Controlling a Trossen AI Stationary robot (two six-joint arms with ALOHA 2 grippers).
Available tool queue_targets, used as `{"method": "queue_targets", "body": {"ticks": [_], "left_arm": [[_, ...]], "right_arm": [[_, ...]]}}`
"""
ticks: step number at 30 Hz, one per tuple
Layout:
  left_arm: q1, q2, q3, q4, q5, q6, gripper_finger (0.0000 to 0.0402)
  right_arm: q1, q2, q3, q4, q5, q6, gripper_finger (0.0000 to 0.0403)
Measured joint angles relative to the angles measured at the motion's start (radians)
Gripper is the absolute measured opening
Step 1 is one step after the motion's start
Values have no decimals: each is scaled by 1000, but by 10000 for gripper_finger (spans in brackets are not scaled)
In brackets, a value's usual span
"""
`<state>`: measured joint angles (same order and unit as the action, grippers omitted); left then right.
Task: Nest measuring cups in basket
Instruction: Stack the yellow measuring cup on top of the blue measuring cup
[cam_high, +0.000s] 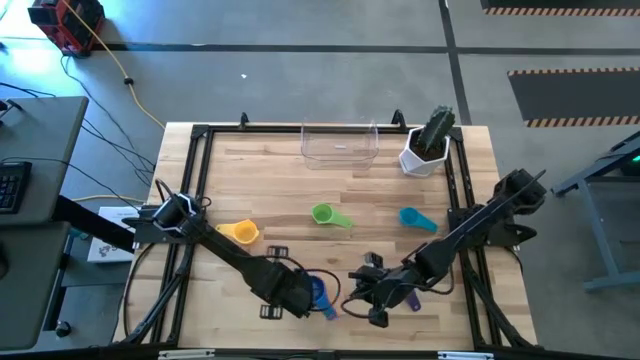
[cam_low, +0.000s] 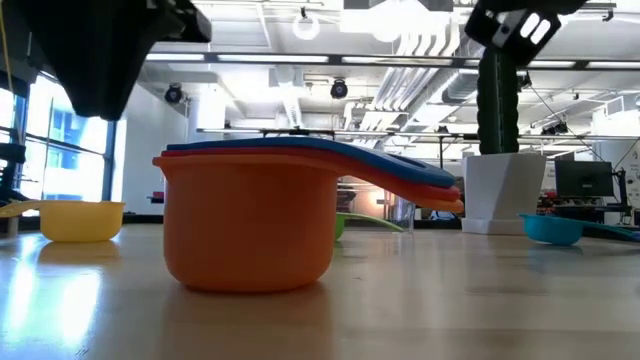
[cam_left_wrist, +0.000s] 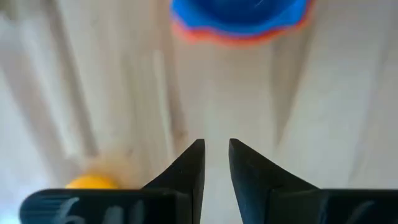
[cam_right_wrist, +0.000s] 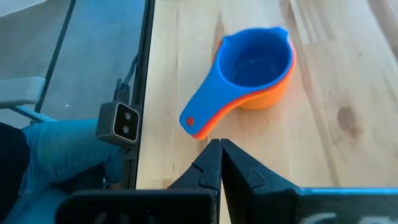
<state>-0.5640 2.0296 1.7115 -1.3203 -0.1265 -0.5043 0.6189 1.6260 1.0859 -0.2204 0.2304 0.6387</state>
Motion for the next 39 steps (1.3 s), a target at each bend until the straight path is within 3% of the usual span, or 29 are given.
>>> {"method": "queue_targets", "body": {"ticks": [9,24,31,39], "left_arm": [[-11,-70,-106,-93,-24,-73,62],[11,-459,-506,-83,-53,-353,62],[64,-541,-661,-92,14,-341,63],[137,-546,-692,-94,4,-257,63]], "right_arm": [[-1,-35,0,-49,26,-19,0],[-4,-36,0,-70,37,-15,0],[-4,-36,0,-75,59,-18,0],[-4,-36,0,-76,59,-19,0]]}}
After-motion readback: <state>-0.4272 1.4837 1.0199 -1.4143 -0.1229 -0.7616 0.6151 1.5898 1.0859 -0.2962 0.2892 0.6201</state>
